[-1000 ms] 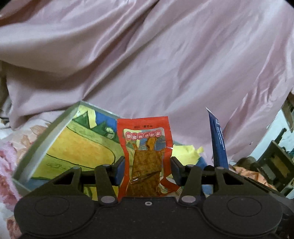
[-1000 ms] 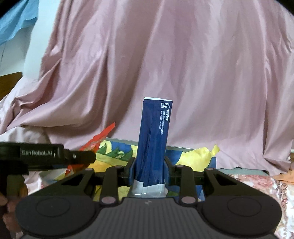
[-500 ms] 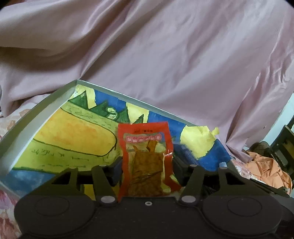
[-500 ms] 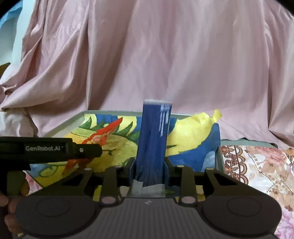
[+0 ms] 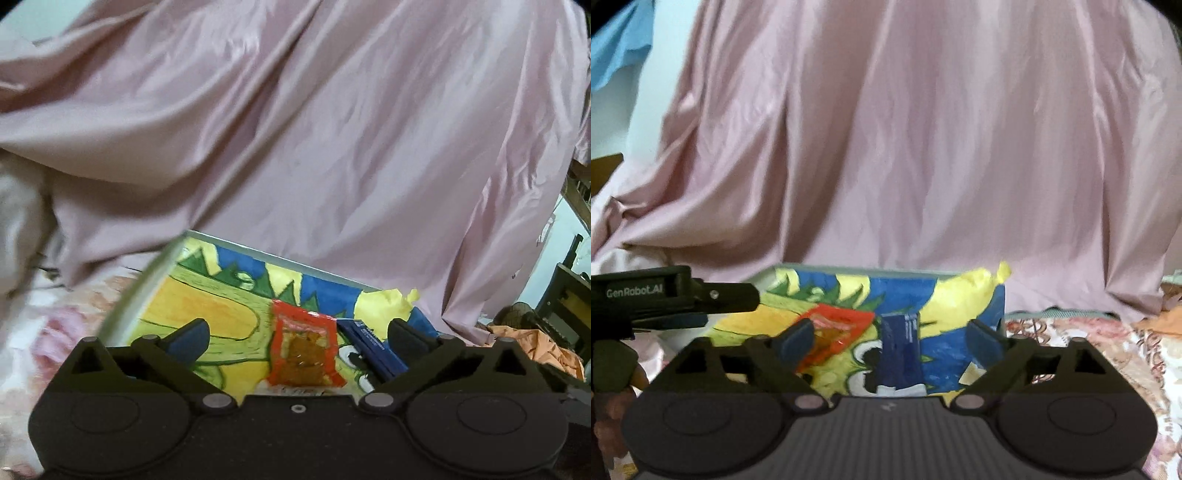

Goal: Organize snacks
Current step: 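Lower the blue pack into the tray and open the right gripper while the left releases the red bag, then move both open grippers back over the remaining snacks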

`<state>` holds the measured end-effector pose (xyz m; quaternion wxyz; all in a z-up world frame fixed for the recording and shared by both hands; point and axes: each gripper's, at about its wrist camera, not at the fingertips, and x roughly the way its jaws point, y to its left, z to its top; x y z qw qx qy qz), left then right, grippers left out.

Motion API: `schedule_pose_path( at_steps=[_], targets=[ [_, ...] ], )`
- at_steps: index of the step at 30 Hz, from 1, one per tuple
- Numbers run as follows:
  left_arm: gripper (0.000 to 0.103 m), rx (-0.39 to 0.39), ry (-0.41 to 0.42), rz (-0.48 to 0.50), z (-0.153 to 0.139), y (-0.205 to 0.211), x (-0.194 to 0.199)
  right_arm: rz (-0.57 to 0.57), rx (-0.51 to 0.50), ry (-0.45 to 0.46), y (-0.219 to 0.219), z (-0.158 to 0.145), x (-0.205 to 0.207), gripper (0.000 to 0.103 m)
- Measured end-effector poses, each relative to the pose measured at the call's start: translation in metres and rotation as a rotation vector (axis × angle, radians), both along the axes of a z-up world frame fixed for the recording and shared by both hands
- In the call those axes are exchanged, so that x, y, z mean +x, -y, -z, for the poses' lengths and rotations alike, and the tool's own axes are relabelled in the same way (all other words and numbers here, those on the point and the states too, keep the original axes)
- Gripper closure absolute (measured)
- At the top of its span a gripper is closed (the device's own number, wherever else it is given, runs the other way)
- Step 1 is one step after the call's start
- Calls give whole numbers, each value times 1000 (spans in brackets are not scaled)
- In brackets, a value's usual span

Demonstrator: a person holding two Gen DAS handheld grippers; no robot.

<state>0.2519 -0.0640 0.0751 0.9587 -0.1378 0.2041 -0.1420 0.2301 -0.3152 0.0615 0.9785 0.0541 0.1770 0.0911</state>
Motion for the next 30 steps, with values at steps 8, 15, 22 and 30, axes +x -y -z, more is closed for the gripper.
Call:
schedule_pose_path(
  at_steps=[8,15,22,30],
  targets=[
    [1,51,39,-45,2,-39,-64,-16,-12,94,-14,-15,-58,0],
    [1,86,14,-69,14,-71,-115,-61,-37,103,-34,-12,-103,0],
    [1,109,-36,-79,32,-90,-156,-117,-50,70,-54,0,-138,0],
    [1,124,-96,-64,56,-97,-180,-158,-79,5,-73,21,-169,0]
  ],
)
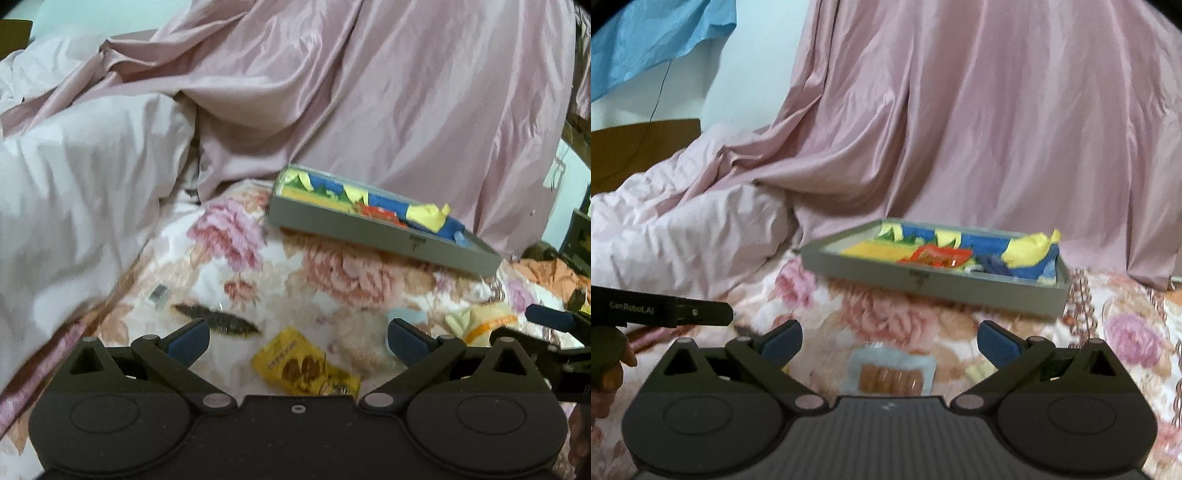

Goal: Organize snacks
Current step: 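Move both open grippers back over the remaining snacks, then grasp the round wrapped cake with the right gripper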

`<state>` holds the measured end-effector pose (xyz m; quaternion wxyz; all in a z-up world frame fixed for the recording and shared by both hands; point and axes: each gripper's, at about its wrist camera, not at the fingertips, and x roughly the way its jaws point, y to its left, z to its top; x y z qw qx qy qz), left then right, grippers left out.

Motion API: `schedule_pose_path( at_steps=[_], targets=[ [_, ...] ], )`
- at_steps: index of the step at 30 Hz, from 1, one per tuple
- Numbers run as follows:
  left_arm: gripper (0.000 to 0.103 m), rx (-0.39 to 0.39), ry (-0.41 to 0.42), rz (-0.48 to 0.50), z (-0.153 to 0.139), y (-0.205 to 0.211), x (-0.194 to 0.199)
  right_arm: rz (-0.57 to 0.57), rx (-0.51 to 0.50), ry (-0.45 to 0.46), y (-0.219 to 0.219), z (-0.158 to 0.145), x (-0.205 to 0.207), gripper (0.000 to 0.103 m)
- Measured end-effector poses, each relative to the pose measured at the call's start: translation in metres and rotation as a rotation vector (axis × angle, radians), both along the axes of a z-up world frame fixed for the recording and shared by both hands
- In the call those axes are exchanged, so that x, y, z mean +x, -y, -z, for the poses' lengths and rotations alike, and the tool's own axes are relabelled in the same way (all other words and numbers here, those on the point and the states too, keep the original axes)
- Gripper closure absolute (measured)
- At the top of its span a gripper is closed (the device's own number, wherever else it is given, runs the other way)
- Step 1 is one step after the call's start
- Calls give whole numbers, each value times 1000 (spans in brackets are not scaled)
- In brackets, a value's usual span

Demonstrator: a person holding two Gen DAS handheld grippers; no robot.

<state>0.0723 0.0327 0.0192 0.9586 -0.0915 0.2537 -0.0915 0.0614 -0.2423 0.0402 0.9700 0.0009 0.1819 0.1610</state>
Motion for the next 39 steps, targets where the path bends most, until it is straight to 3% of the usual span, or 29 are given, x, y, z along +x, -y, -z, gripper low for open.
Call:
schedule_pose_path(
  at_steps=[11,27,32,39],
  targets=[
    [1,34,-104,34,24,4,8,-17,-66,-159,-16,39,-20,0],
    [1,72,-138,88,39,10,16,-54,-119,-299,-31,66,-8,0],
    [1,85,-136,110,44,12,20,-71,-140,-302,-34,71,-7,0],
    [1,112,-122,142,51,19,33,-151,-200,-228,-37,69,-2,0]
  ],
)
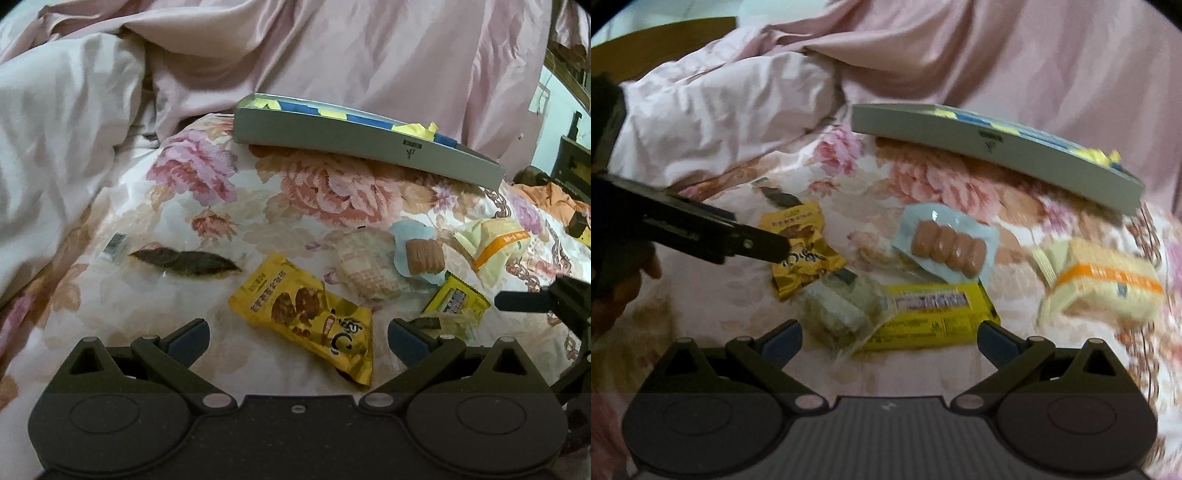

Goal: Organize snacks
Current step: 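Grasp the round wrapped cake with the right gripper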

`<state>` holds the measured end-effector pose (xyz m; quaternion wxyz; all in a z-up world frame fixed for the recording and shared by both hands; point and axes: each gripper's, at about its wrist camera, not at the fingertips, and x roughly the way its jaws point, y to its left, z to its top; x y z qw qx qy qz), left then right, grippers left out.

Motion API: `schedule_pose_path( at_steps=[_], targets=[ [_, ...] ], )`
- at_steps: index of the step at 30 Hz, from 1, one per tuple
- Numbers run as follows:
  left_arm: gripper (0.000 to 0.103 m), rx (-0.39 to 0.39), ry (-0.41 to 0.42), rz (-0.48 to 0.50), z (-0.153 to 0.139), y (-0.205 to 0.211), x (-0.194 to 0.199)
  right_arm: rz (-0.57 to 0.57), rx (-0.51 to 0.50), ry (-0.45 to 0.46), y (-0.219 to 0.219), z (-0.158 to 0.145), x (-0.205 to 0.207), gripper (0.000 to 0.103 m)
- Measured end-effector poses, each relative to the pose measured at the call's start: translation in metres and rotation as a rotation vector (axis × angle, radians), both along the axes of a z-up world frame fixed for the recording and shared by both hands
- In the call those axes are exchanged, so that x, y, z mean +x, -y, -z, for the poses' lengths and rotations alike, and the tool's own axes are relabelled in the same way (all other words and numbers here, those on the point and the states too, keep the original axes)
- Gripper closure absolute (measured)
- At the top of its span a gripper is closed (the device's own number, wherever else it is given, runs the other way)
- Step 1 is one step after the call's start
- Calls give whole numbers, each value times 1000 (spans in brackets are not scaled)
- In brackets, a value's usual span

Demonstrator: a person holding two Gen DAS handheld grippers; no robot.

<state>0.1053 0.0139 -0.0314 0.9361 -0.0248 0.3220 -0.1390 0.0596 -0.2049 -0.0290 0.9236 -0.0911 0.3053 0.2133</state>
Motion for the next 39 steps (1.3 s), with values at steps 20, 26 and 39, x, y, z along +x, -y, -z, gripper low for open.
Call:
schedule_pose_path(
  at_steps=[20,26,39],
  targets=[
    [1,-46,-16,26,13,2,38,-276,-97,19,-33,9,27,17],
    [1,-42,-8,56,13,3,37,-266,-85,25,-34,8,22,38],
    [1,70,4,129,21,21,29,-183,-54,30,-20,8,8,49]
  ],
)
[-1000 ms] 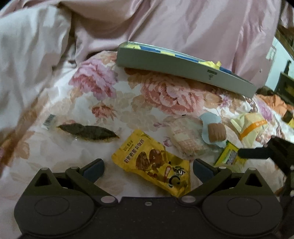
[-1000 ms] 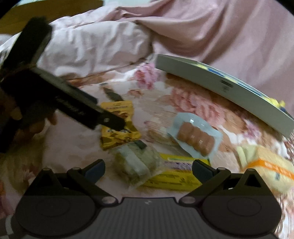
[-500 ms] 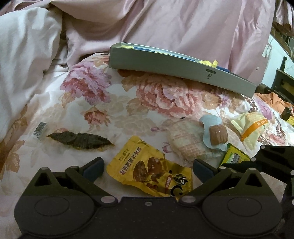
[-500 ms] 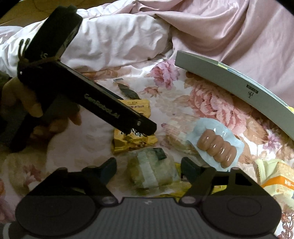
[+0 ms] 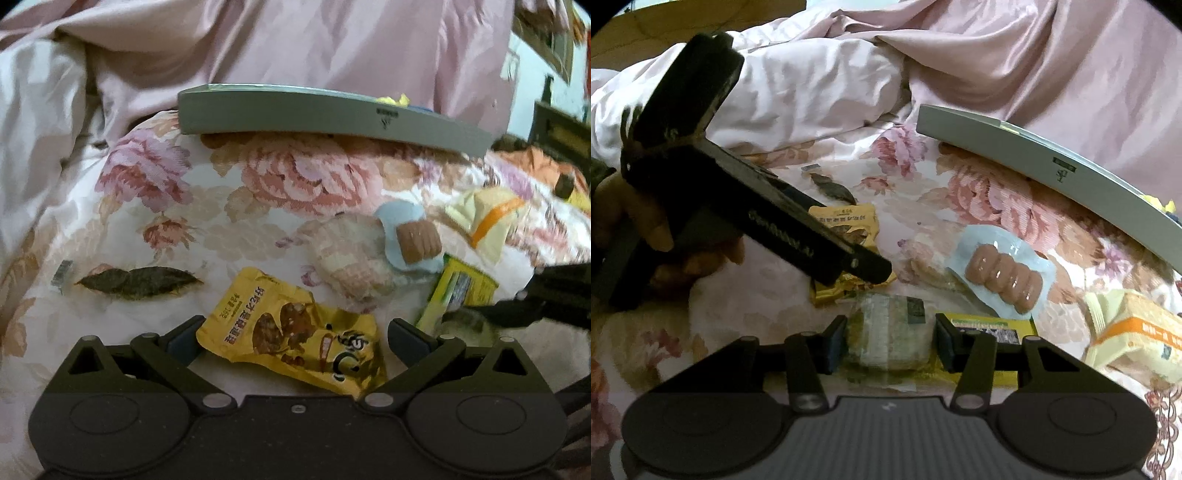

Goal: Organize snacks
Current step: 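Grasp the round wrapped cake with the right gripper, then grasp the yellow snack bag with the left gripper while the right holds the cake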

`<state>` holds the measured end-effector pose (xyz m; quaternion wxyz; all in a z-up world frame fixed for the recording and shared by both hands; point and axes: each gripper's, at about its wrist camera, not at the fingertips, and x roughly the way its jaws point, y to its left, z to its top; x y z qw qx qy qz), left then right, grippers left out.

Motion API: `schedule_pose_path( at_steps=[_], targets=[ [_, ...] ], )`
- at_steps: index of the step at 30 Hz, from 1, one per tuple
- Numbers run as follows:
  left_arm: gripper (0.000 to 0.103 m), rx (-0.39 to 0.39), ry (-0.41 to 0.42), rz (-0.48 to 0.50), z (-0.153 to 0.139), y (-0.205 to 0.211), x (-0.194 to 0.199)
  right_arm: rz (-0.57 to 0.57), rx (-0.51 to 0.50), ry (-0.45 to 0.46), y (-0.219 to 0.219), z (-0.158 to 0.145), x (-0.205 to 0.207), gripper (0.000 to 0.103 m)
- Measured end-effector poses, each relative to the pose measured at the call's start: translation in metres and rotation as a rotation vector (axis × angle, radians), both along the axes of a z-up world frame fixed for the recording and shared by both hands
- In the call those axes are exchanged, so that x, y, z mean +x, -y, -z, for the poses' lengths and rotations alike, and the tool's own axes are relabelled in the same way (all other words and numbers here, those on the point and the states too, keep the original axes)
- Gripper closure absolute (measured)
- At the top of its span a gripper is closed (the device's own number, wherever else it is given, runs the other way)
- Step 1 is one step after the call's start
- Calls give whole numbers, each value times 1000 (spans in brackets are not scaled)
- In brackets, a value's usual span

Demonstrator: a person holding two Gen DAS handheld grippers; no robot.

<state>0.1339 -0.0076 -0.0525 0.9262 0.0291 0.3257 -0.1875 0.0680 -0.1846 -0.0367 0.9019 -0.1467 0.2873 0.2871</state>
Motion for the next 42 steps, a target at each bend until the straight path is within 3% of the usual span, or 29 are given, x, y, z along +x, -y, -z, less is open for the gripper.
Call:
schedule_pose_path(
  at_steps=[10,26,30,35,42],
  targets=[
    [1,107,27,46,5,9,-4,26,19,-12,11,-2,-6,49],
    [6,94,43,68,5,9,-5,45,21,-16,13,-2,-7,48],
    [8,56,39,58,3,5,-4,45,20,-15,13,-2,-8,48],
    [10,-77,3,16,-1,-7,2,46,23,-17,13,-2,-8,48],
    [1,52,13,58,3,6,-1,49,23,-17,13,-2,-8,47]
  ],
)
